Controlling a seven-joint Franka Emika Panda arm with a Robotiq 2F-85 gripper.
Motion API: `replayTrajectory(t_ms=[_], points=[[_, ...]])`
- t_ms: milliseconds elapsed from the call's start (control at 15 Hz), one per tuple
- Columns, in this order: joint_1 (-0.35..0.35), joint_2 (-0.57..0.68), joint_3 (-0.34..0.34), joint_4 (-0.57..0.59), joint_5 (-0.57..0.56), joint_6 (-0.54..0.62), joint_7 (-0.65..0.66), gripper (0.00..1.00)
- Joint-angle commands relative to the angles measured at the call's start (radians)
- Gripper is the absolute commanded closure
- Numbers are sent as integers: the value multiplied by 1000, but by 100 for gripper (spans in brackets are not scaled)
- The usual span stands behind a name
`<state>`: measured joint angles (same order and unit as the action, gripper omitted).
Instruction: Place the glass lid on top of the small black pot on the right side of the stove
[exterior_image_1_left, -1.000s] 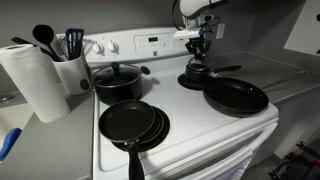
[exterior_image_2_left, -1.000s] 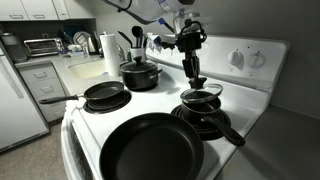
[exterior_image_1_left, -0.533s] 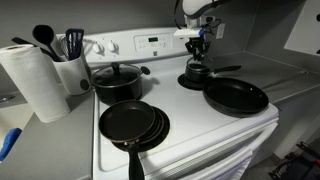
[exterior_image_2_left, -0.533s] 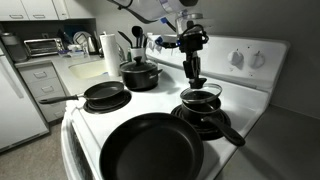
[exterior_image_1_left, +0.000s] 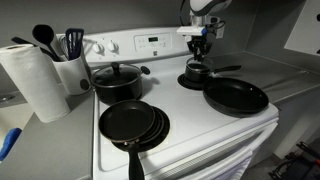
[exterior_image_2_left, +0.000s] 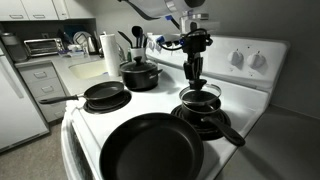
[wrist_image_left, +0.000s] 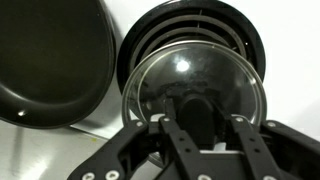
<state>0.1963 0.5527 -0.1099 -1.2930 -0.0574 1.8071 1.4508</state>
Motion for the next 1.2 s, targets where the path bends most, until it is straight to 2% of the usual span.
replayTrajectory(t_ms=[0,533,1133], points=[[-36,-78,33,-123,51,77,29,85],[-54,-137,38,-249,98,212,108,85],[-99,-154,79,-264,235,196,40,85]])
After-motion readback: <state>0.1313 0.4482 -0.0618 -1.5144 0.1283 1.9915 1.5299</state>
